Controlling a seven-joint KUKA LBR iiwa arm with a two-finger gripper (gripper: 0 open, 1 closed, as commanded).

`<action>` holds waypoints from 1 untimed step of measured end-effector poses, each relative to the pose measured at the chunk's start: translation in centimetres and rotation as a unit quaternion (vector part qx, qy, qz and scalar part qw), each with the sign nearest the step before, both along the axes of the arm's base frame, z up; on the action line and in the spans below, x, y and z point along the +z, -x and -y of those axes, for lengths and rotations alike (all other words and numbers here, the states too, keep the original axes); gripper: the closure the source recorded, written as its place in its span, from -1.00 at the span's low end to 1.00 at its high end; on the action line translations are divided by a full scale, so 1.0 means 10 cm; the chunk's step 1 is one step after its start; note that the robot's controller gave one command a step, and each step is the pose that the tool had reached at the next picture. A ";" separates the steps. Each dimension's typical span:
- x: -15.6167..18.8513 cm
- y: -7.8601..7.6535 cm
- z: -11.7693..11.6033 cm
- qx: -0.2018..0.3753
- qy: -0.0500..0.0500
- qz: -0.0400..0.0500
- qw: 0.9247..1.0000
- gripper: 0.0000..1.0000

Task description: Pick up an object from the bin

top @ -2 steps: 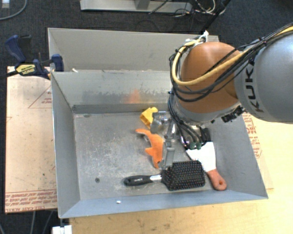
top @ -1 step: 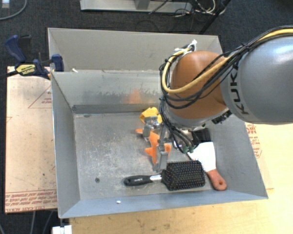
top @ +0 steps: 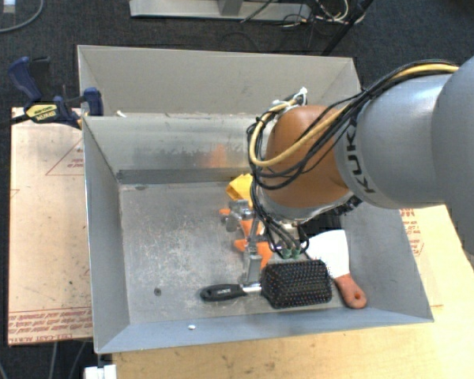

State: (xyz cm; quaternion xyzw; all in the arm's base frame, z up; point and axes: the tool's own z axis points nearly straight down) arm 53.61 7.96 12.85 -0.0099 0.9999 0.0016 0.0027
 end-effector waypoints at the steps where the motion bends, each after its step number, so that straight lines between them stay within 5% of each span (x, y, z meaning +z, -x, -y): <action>1: -0.31 0.03 0.10 -0.021 0.001 -0.005 1.000 -1.00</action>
Offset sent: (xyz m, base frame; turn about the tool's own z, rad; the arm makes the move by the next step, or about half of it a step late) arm -0.0301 -0.0646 -0.0585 -0.1590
